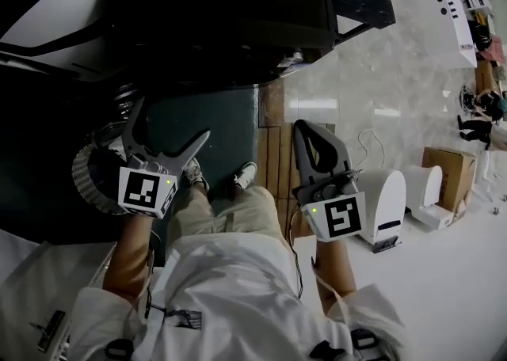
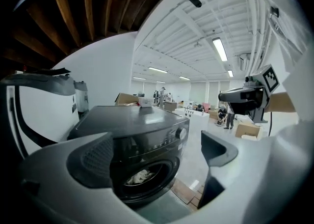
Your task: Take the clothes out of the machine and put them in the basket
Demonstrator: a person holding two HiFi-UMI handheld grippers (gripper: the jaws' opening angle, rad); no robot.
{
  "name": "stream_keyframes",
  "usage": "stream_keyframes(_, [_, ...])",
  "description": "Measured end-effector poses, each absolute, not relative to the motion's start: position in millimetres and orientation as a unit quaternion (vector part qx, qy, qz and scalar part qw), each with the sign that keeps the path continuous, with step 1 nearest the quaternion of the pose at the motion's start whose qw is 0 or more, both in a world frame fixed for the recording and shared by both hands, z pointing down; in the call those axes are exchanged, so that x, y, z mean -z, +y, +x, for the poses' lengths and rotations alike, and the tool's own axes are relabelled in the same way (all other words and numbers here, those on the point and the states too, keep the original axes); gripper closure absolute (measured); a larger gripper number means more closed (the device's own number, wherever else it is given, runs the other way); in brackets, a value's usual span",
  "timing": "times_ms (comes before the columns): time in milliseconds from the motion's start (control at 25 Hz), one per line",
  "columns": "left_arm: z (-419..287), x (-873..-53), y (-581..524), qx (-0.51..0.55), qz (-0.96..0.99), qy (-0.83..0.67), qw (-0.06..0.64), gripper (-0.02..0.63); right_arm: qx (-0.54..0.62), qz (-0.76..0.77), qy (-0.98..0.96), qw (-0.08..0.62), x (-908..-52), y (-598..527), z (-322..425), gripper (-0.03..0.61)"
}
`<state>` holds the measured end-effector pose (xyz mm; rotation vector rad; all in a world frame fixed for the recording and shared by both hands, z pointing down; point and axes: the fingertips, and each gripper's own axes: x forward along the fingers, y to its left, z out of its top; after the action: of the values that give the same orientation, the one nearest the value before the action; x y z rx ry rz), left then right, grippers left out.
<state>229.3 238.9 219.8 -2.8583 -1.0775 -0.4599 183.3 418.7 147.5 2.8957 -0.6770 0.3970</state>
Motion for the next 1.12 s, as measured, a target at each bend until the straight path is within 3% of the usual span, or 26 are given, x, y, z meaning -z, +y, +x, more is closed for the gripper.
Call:
stream_keyframes(840, [254, -532, 272, 0.108, -0.887, -0.439, 0.096, 0.075, -0.078, 0.950, -0.278, 0.120, -408, 369, 228, 0.565])
stream_keyframes(1120, [294, -574, 291, 0.059, -0.891, -0.434, 0.124, 0.075, -0.044, 0.950, -0.286, 0.114, -476, 373, 249, 0.565])
